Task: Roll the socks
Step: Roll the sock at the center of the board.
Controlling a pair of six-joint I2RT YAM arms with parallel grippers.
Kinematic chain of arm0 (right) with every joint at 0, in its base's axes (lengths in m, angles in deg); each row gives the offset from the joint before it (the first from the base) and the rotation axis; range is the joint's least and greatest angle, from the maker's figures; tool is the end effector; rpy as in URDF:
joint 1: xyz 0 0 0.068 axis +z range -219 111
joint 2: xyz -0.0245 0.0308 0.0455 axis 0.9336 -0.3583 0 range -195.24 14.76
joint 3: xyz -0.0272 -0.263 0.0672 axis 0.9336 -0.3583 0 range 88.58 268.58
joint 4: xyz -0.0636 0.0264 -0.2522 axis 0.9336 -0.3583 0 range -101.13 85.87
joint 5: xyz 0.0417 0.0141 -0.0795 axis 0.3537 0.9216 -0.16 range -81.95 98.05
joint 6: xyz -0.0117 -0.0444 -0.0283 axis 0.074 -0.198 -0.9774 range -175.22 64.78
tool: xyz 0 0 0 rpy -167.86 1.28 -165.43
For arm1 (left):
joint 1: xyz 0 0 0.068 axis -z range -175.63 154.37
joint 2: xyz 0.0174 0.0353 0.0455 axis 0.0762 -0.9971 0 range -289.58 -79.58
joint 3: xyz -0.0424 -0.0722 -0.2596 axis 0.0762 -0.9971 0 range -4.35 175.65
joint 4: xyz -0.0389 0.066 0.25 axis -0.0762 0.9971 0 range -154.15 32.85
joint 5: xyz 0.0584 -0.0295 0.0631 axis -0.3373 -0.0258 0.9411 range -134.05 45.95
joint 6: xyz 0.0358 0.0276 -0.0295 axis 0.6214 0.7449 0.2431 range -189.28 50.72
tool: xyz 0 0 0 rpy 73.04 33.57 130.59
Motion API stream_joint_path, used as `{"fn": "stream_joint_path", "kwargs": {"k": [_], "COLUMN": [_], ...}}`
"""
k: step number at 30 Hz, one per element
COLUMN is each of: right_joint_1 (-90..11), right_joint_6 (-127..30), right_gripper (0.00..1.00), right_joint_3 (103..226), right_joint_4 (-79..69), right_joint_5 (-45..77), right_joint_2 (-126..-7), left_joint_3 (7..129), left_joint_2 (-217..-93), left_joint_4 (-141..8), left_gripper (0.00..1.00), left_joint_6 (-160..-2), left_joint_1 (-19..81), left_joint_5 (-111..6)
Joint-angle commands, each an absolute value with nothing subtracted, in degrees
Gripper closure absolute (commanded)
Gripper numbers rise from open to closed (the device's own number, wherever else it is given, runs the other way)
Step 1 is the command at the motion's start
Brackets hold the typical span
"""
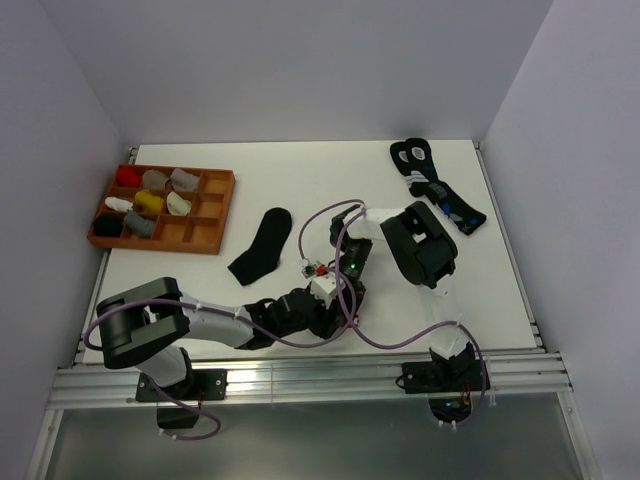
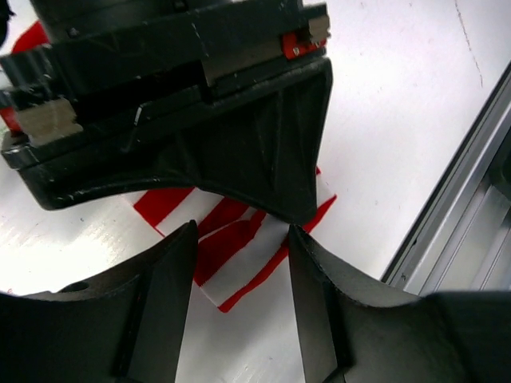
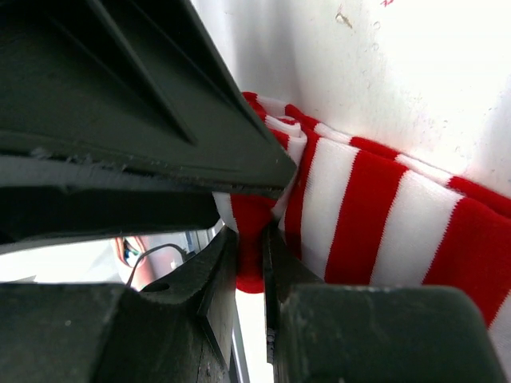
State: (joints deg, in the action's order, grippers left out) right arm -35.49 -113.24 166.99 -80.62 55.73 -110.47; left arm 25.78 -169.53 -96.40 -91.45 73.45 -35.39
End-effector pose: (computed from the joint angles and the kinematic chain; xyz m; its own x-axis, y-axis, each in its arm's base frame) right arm 0.2604 0.2040 0.1098 -0.3409 -0.9107 -0.2334 -0.6087 0.0247 0.7930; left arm 0.1092 -0.2705 0.1451 -0.4836 0.2202 -0.8472 0.7486 0.6056 -0.2699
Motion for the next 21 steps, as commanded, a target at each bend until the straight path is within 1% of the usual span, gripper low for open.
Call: {"fn": "stream_joint_path", "kwargs": {"k": [1, 4, 7, 11, 19, 21], "right_joint_1": [-36.0, -36.1, -36.4, -36.7, -37.2, -37.2], "right_joint_6": [-115.4, -116.1, -116.0, -116.2, -115.0, -113.7], "right_gripper": [0.85, 0.85, 0.84, 0.84, 0.84, 0.84], "right_joint_3": [168.2, 168.2, 167.9, 167.7, 166.7, 166.2], "right_joint_4": [-81.9, -82.7, -82.5, -82.6, -80.7, -79.1], "right_joint_5": [54.6, 54.4, 54.0, 53.8, 53.6, 53.1], "right_joint_2": [-111.6, -111.8, -111.6, -111.7, -111.5, -111.1], "left_joint_3": [27.3, 26.9, 26.5, 26.9, 26.1, 25.6], "left_joint_2": [-169.7, -169.1, -169.2, -170.3, -173.1, -173.6], "left_joint_4": [-97.1, -96.8, -96.9, -96.5, -100.0, -101.0], "left_gripper": [0.45, 0.44, 0.41, 0.42, 0.5, 0.57], "left_joint_6": [-89.1, -88.9, -89.1, -89.4, -93.3, -94.1], "left_joint_1": [73.3, 72.6, 71.7, 70.8, 69.5, 69.4], "left_joint_5": [-37.9, -39.0, -41.2, -42.8, -47.5, -48.4]}}
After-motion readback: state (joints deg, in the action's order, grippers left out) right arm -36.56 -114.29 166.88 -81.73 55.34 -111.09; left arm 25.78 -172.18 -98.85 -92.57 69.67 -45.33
